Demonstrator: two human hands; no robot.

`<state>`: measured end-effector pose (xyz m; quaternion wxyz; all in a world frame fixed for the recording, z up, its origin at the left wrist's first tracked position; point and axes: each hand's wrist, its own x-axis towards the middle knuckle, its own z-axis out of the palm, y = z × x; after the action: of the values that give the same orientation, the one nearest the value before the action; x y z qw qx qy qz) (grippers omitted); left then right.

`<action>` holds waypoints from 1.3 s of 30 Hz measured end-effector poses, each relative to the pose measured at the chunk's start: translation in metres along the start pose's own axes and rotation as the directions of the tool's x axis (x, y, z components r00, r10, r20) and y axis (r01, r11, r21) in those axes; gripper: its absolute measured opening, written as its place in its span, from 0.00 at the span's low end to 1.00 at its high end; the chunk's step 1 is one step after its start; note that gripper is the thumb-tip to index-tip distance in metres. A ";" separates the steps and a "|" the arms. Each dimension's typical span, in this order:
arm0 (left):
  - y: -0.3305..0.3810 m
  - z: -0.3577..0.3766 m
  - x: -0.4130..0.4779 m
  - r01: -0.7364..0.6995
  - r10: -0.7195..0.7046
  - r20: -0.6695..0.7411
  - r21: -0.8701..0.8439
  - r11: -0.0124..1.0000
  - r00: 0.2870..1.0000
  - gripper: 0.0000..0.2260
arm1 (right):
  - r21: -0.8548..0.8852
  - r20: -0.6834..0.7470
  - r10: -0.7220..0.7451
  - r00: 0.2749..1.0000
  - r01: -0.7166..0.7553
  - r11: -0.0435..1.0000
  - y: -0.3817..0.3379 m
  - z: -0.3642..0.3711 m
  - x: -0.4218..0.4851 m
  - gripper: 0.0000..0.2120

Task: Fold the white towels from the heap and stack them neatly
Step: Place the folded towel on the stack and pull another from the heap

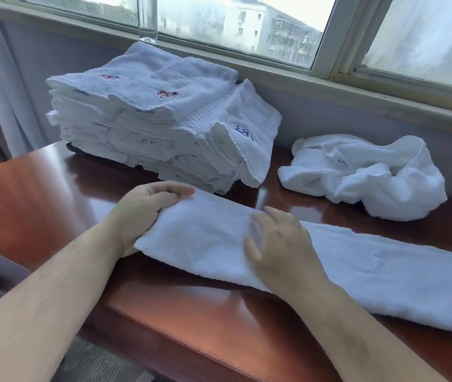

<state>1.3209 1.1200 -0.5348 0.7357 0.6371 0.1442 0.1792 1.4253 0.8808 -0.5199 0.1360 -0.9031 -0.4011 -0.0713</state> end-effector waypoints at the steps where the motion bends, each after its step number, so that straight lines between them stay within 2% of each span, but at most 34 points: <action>1: 0.001 -0.001 0.000 -0.003 0.003 -0.009 -0.018 1.000 1.000 0.14 | 0.109 -0.102 -0.063 0.993 0.074 0.991 -0.013 -0.001 -0.004 0.20; 2: 0.001 -0.001 0.000 -0.002 0.001 -0.017 -0.032 0.999 1.000 0.13 | 0.227 -0.138 -0.109 0.984 0.139 0.964 -0.025 -0.003 -0.007 0.18; 4: 0.003 -0.001 0.001 -0.001 0.000 -0.030 -0.043 0.999 1.000 0.13 | 0.348 -0.022 -0.197 0.980 0.192 0.917 -0.046 -0.005 -0.013 0.23; 6: 0.003 0.001 0.002 -0.001 -0.001 -0.051 -0.051 0.999 0.999 0.14 | 0.224 0.117 -0.254 0.960 0.224 0.948 -0.060 -0.001 -0.016 0.33; 8: 0.004 0.003 0.002 0.018 -0.024 -0.064 -0.082 0.996 0.998 0.14 | -0.013 0.110 -0.254 0.961 0.257 0.966 -0.074 0.004 -0.018 0.40; 9: 0.004 0.003 0.002 0.034 -0.040 -0.060 -0.102 0.994 0.997 0.14 | -0.095 0.080 -0.238 0.968 0.246 0.965 -0.081 0.007 -0.018 0.40; 13: 0.007 0.004 -0.003 0.098 -0.099 0.004 -0.208 0.973 0.995 0.15 | -0.158 -0.030 -0.143 0.989 0.136 0.978 -0.102 0.012 -0.009 0.32; 16: 0.007 0.005 -0.005 0.083 -0.080 0.019 -0.266 0.960 0.997 0.18 | -0.235 -0.048 -0.121 0.992 0.106 0.966 -0.108 0.010 -0.010 0.20; 18: 0.005 0.004 -0.005 0.055 -0.048 0.030 -0.278 0.959 0.998 0.20 | -0.151 -0.130 -0.141 0.981 0.120 0.981 -0.103 0.008 -0.014 0.15; 20: 0.002 0.004 -0.006 0.018 -0.008 0.038 -0.268 0.963 0.999 0.24 | -0.006 -0.181 -0.129 0.975 0.130 0.991 -0.091 0.006 -0.015 0.15; 23: -0.004 0.004 -0.005 -0.101 0.114 0.064 -0.181 0.978 0.991 0.27 | 0.241 -0.102 -0.044 0.994 0.068 0.968 -0.069 0.003 -0.015 0.12; 25: -0.005 0.006 -0.006 -0.193 0.200 0.072 -0.097 0.976 0.977 0.33 | 0.436 -0.096 0.009 0.995 0.034 0.899 -0.060 -0.004 -0.020 0.12; 27: -0.001 0.010 -0.006 -0.217 0.219 0.156 -0.026 0.976 0.963 0.40 | 0.670 -0.038 0.073 0.997 -0.028 0.741 -0.056 -0.016 -0.025 0.08; 29: 0.006 0.020 -0.010 -0.210 0.185 0.307 0.050 0.976 0.933 0.33 | 0.875 0.137 0.014 0.990 -0.128 0.468 -0.052 -0.026 -0.029 0.10; 30: 0.010 0.026 -0.012 -0.190 0.157 0.353 0.061 0.980 0.922 0.30 | 0.923 0.198 -0.044 0.979 -0.171 0.345 -0.050 -0.031 -0.031 0.12; 32: 0.015 0.035 -0.016 -0.140 0.142 0.381 -0.033 0.990 0.914 0.29 | 0.959 0.200 -0.088 0.976 -0.177 0.222 -0.048 -0.043 -0.034 0.12; 34: 0.022 0.041 -0.020 -0.115 0.146 0.347 -0.108 0.987 0.926 0.29 | 0.969 0.162 -0.039 0.986 -0.152 0.197 -0.047 -0.055 -0.035 0.09; 37: 0.035 0.046 -0.023 -0.160 0.153 0.286 0.001 0.987 0.946 0.32 | 0.936 0.080 0.072 0.994 -0.100 0.338 -0.043 -0.068 -0.035 0.09; 39: 0.043 0.047 -0.024 -0.168 0.153 0.268 0.036 0.985 0.951 0.34 | 0.935 0.024 0.130 0.991 -0.068 0.349 -0.038 -0.074 -0.035 0.08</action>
<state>1.3172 1.0731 -0.4857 0.7124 0.6861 -0.0024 0.1474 1.3720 0.8582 -0.4502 0.6391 -0.6863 -0.3117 0.1527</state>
